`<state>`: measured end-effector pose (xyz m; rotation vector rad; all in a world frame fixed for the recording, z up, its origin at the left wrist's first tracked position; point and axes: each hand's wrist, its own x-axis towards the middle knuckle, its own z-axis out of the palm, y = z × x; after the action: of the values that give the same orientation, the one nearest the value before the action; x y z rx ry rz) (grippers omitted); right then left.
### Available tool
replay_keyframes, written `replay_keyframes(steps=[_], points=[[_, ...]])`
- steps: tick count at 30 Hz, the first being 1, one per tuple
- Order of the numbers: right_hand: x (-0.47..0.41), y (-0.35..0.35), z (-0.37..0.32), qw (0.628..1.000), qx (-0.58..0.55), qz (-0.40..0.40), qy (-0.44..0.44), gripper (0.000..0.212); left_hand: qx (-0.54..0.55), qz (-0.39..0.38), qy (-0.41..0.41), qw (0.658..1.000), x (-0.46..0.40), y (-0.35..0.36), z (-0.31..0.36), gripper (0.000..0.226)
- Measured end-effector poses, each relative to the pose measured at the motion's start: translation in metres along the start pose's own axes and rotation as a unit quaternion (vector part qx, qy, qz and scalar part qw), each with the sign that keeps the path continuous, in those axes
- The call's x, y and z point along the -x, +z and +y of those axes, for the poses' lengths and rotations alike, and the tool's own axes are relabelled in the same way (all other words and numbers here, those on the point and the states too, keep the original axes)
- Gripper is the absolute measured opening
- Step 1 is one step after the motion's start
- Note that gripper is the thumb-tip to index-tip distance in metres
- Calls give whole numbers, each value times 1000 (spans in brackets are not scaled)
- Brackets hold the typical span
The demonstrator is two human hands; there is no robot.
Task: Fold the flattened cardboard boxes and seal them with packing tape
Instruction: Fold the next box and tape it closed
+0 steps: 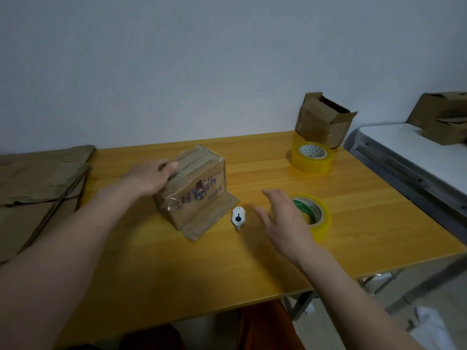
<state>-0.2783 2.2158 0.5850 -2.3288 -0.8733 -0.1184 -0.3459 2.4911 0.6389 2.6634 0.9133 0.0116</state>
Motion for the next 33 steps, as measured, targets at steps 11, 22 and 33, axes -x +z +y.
replay_keyframes(steps=[11, 22, 33], points=[[-67, 30, -96, 880, -404, -213, 130, 48, 47, -30, -31, 998, 74, -6, -28, 47], [-78, 80, -123, 875, -441, -182, 79, 49, 370, 151, 39, 916, 67, 54, -35, 67], [-63, 134, -73, 936, -315, -77, -134, 53, 505, 85, 172, 841, 61, 68, -55, 88]])
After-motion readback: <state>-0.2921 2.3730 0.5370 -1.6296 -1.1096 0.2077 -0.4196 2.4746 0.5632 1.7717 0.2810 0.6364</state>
